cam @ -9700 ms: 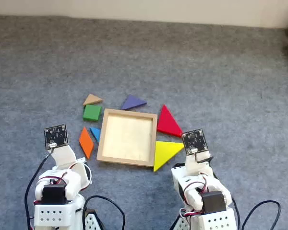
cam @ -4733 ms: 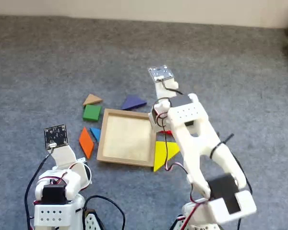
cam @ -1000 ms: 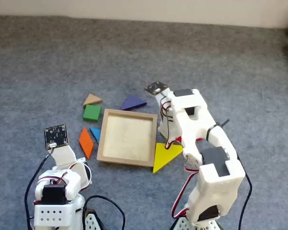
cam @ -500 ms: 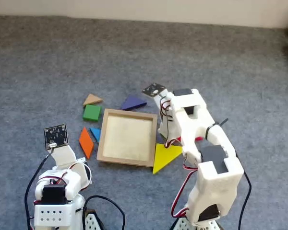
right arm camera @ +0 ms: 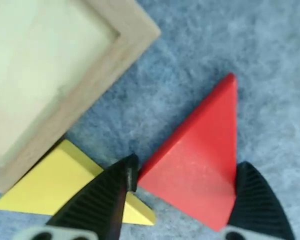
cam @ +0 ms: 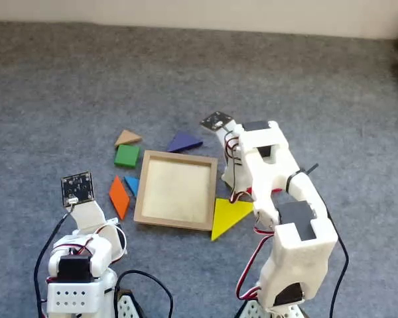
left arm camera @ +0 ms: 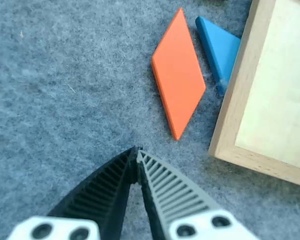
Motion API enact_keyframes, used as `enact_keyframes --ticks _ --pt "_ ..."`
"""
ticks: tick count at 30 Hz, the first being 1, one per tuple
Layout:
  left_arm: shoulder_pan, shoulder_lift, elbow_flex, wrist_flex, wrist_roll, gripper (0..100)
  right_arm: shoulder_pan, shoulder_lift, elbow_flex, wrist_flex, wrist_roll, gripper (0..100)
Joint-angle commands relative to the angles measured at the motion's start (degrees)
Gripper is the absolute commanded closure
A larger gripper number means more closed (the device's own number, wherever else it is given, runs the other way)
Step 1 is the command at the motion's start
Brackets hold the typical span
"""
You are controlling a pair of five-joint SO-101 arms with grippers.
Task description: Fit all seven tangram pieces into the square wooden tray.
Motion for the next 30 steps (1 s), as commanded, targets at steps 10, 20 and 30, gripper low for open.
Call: enact_keyframes --ticks 10,20,30 --pt "-0.7 -2.9 1.2 0.4 -0.3 99 -0.4 -9.3 0.0 0.2 0.2 76.4" --pt "-0.7 -2.9 1.2 0.4 -0.3 99 -0.4 -9.3 -0.1 -1.0 -2.9 76.4" --pt "-0.7 -2.9 1.2 0.4 -0.3 99 -0.6 -9.5 -3.6 -0.6 -2.9 83.0"
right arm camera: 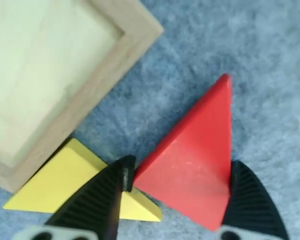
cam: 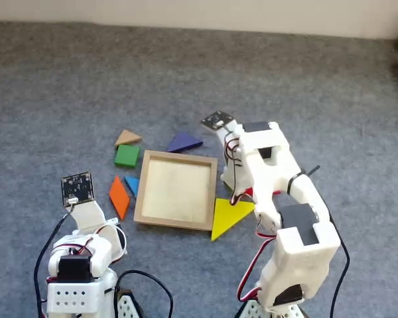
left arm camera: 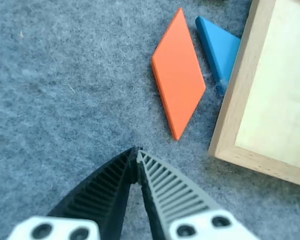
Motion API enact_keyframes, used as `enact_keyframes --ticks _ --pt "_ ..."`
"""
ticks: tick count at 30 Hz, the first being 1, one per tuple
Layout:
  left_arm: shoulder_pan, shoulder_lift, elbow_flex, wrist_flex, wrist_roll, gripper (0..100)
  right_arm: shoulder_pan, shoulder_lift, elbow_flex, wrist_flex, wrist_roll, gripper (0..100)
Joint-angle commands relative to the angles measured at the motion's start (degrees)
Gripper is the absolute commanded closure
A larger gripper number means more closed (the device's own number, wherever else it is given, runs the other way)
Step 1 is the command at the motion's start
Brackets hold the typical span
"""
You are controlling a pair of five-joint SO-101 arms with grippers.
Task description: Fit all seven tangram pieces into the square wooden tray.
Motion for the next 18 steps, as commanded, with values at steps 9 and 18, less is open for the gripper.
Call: enact_keyframes --ticks 9,18 --pt "-0.7 -2.9 1.2 0.4 -0.3 99 -3.0 -4.6 -4.7 0.0 -0.5 85.4" --pt "-0.7 -2.9 1.2 0.4 -0.3 99 -3.9 -14.3 -5.8 0.0 -0.4 85.3"
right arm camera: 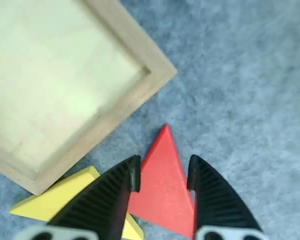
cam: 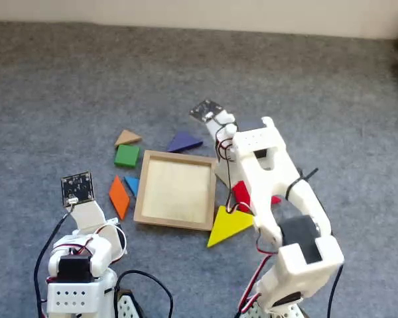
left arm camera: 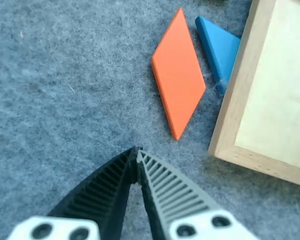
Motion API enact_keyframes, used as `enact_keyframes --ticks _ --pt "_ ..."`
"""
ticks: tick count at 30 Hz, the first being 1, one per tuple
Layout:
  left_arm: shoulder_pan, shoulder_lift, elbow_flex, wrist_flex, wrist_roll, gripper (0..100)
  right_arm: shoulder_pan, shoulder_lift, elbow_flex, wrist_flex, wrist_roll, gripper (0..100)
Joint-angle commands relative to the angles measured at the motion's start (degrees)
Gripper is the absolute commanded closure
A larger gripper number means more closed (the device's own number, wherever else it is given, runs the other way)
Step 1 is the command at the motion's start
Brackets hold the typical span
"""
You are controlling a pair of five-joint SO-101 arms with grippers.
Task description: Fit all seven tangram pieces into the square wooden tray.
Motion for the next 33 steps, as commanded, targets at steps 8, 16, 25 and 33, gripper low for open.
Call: enact_keyframes --ticks 8,16,25,33 --pt "-0.7 -2.9 1.2 0.4 -0.3 99 -2.0 -6.8 -4.8 11.5 -0.5 74.8" --pt "-0.7 -2.9 1.2 0.4 -0.3 99 -1.2 -13.0 5.8 7.5 -0.3 73.6" --pt "-0.7 -2.9 1.2 0.4 -0.3 99 1.1 -21.8 22.7 -5.8 -0.3 73.5" --pt "-0.7 -2.9 1.2 0.4 -0.3 99 6.1 -11.1 24.0 -13.0 4.8 73.5"
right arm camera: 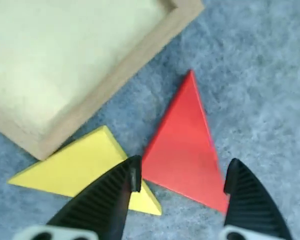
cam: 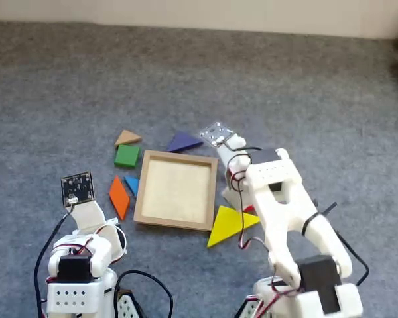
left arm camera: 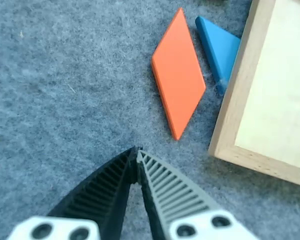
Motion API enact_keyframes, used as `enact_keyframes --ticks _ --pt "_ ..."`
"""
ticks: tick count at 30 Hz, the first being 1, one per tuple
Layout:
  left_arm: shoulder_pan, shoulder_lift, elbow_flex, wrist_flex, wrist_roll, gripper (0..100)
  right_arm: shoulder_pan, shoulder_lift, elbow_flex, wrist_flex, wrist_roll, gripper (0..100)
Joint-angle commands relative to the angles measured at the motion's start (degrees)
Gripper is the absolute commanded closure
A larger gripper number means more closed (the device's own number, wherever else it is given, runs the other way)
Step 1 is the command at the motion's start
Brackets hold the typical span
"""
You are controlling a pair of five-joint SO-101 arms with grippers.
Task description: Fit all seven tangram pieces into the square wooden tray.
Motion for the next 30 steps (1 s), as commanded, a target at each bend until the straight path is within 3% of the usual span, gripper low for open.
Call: enact_keyframes --ticks 1,5,11,16,21,24,30 --pt "-0.7 -2.9 1.2 0.4 -0.3 99 3.9 5.1 -1.0 -5.1 2.6 73.5" --pt "-0.7 -2.9 1.2 0.4 -0.3 99 6.3 12.3 -5.5 -8.0 2.0 73.5" --pt "-0.7 -2.9 1.2 0.4 -0.3 99 9.7 17.3 -15.6 -8.0 -9.1 73.5" --pt "-0.7 -2.9 1.2 0.4 -0.3 99 10.2 18.2 -20.4 -7.3 -13.4 73.5" --pt "-0.7 -2.9 1.2 0.4 -0.3 99 8.1 18.6 -26.2 2.2 -13.5 73.4" --pt "-0.7 -2.9 1.2 0.4 -0.3 99 6.5 18.6 -29.1 6.3 -13.5 67.7" --pt "-0.7 -2.9 1.2 0.4 -0.3 99 4.5 20.1 -30.1 6.8 -11.4 62.6"
